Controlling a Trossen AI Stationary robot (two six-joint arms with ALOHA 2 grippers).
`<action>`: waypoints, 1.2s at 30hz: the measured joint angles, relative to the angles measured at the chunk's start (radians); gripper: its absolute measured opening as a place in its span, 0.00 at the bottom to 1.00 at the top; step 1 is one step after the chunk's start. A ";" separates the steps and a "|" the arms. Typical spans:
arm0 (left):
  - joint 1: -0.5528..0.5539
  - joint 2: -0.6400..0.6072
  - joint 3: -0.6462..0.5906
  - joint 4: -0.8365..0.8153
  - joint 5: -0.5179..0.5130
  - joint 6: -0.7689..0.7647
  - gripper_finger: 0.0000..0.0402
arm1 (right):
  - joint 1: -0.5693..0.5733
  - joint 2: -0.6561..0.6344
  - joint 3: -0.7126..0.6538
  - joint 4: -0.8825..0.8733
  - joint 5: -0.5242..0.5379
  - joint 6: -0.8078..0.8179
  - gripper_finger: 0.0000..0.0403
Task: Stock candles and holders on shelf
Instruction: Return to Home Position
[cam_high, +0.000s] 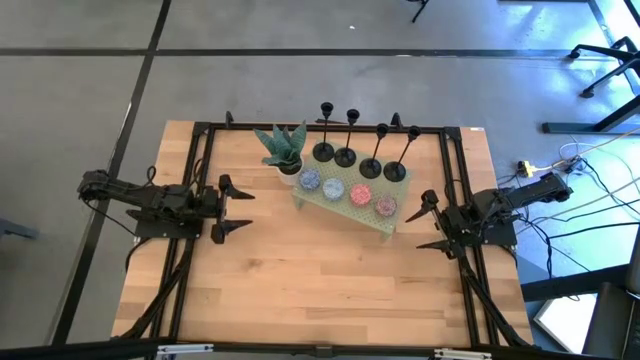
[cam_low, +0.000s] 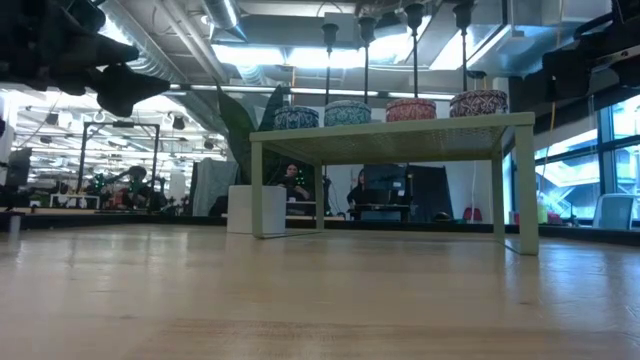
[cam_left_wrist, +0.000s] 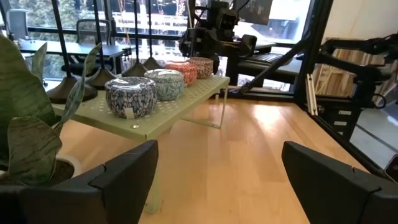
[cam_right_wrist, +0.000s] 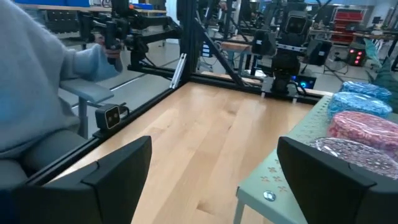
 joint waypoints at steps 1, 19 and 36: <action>0.000 0.000 0.000 0.001 -0.004 -0.001 0.85 | 0.000 0.000 0.000 0.000 0.000 0.000 0.87; 0.000 0.000 0.000 0.023 -0.063 0.002 0.85 | 0.000 0.000 0.000 0.098 0.486 0.077 0.87; 0.000 0.000 0.000 0.024 -0.027 0.096 0.55 | 0.000 0.000 0.000 0.119 0.349 0.048 0.59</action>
